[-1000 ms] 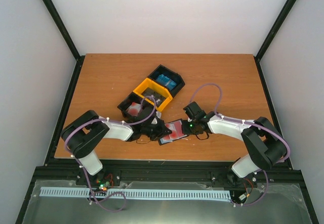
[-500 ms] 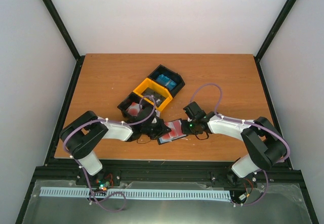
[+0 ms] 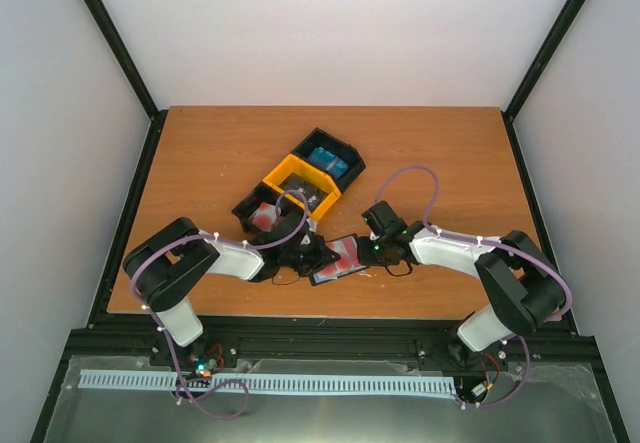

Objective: Put the credit cards into the card holder
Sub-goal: Insert the credit card into the card holder.

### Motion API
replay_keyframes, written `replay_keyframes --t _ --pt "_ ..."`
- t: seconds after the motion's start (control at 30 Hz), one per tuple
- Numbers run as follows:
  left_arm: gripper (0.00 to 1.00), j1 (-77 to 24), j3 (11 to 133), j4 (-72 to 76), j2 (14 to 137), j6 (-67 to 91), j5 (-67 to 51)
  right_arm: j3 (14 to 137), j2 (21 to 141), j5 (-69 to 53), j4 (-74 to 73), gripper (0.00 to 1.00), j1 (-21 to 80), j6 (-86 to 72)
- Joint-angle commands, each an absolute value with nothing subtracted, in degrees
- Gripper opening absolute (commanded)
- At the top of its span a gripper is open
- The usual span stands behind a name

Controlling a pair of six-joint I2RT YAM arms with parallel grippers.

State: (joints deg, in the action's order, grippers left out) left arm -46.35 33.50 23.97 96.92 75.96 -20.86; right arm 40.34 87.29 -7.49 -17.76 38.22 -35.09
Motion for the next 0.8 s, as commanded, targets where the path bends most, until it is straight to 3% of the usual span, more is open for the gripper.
replay_keyframes --t 0.0,0.17,0.53,0.77 --pt "0.02 -47.5 34.8 24.0 99.6 76.3 -22.4 37.4 91.1 -10.9 -20.4 0.23 38.4 -36.2" --pt "0.11 -48.1 35.9 18.5 98.2 76.7 -20.3 37.4 91.3 -10.8 -20.3 0.22 38.4 -36.5" --pt "0.52 -48.2 37.0 3.3 90.3 78.1 -15.2 37.4 91.6 -10.7 -20.0 0.22 38.4 -36.6" --pt "0.60 -48.3 41.5 -7.8 89.1 77.8 -13.3 37.6 91.4 -11.5 -19.6 0.23 38.4 -35.7"
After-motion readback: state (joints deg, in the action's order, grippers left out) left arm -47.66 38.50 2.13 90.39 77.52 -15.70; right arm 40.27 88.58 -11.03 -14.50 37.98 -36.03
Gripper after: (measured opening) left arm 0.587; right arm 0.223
